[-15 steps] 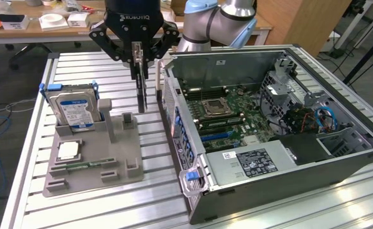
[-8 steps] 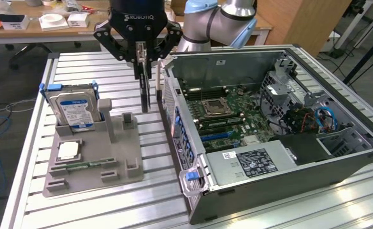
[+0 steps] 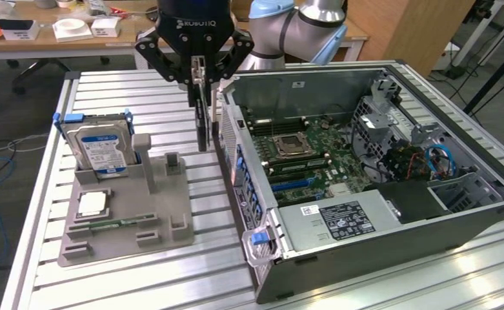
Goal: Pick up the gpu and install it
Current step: 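Pick up the gpu and move the gpu toward the slot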
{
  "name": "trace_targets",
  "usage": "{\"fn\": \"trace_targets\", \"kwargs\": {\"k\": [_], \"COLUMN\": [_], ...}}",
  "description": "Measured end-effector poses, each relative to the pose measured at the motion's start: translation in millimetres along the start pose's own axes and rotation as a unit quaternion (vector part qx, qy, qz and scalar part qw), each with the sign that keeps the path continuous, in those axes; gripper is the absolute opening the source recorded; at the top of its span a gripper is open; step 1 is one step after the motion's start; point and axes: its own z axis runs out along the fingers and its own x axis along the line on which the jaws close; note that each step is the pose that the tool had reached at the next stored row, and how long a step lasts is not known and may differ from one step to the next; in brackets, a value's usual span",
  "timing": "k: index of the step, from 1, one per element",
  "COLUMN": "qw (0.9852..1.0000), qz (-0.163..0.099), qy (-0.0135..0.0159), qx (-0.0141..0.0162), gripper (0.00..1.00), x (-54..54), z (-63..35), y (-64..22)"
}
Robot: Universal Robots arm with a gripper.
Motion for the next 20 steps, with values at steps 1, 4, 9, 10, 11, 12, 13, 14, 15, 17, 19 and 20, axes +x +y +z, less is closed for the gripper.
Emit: {"fn": "trace_targets", "kwargs": {"k": [1,4,9,10,11,12,13,14,15,17,19,20], "qw": [1.0,1.0,1.0,1.0,1.0,1.0,1.0,1.0,1.0,1.0,1.0,1.0], "qz": [0.0,0.0,0.0,0.0,0.0,0.0,0.0,0.0,0.0,0.0,0.0,0.0], "qy": [0.0,0.0,0.0,0.0,0.0,0.0,0.0,0.0,0.0,0.0,0.0,0.0], "qx": [0.0,0.0,0.0,0.0,0.0,0.0,0.0,0.0,0.0,0.0001,0.0,0.0], "gripper": [0.26,0.26,0.26,0.26,0.26,0.26,0.26,0.26,0.26,0.26,0.26,0.26], "x": [-1.1,-4.6,-11.7,-13.1,-14.4,-15.6,-16.9,-18.0,-19.1,-21.3,-23.4,-24.6], "z": [0.0,0.1,0.3,0.3,0.3,0.4,0.4,0.5,0.5,0.5,0.6,0.6], "y": [0.1,0.3,0.9,1.0,1.0,1.1,1.2,1.3,1.4,1.6,1.8,1.8]}}
